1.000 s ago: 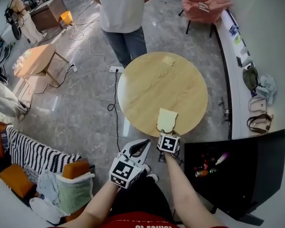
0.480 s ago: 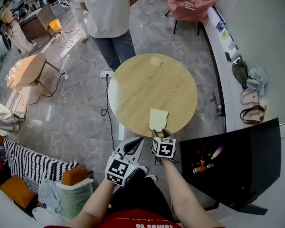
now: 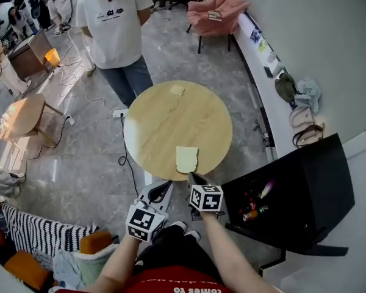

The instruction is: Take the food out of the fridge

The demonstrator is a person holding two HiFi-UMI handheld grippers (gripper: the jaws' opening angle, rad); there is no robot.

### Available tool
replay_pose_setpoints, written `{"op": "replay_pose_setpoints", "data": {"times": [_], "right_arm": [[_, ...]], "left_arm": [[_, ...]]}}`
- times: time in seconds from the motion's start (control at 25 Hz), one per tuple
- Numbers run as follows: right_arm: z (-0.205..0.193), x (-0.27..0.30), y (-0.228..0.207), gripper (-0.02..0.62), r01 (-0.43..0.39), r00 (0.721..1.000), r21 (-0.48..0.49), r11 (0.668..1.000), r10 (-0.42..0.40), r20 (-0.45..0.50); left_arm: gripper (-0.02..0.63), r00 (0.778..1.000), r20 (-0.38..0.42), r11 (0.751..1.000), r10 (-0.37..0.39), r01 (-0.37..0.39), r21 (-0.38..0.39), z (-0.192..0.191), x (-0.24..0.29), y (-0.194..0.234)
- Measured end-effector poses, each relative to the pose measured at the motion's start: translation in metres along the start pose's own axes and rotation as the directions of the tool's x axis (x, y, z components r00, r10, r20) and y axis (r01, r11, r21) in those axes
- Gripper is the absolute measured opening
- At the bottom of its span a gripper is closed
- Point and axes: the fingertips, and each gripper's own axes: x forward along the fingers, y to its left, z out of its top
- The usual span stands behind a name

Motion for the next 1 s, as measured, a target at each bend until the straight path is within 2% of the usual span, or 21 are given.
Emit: {"op": "replay_pose_setpoints", "data": {"times": [0.28,0.6,0.8,1.0], "right_arm": [[0.016,-0.048,0.012,0.012,-0.056,0.991,0.096,0.994,0.044,0.125],[0.025,-0.113,-0.009,0.012,-0.047,0.961,0.188,0.981,-0.006,0.276],[0.023,-0.155,-0.025,0.011,-0.019,0.941,0.214,0.977,-0.055,0.335],[0.032,-0.225,-0.036,0.011,0.016,0.883,0.237,0.971,-0.125,0.453]], "left_arm": [[0.002,0.997,-0.002,0.997,-0.074,0.074,0.037,0.005,0.011,-0.023],[0.001,0.972,-0.019,0.968,-0.235,0.236,0.083,0.007,0.036,-0.086],[0.001,0.944,-0.019,0.939,-0.33,0.33,0.097,0.012,0.046,-0.123],[0.001,0.892,0.002,0.889,-0.453,0.451,0.074,0.024,0.048,-0.171]]}}
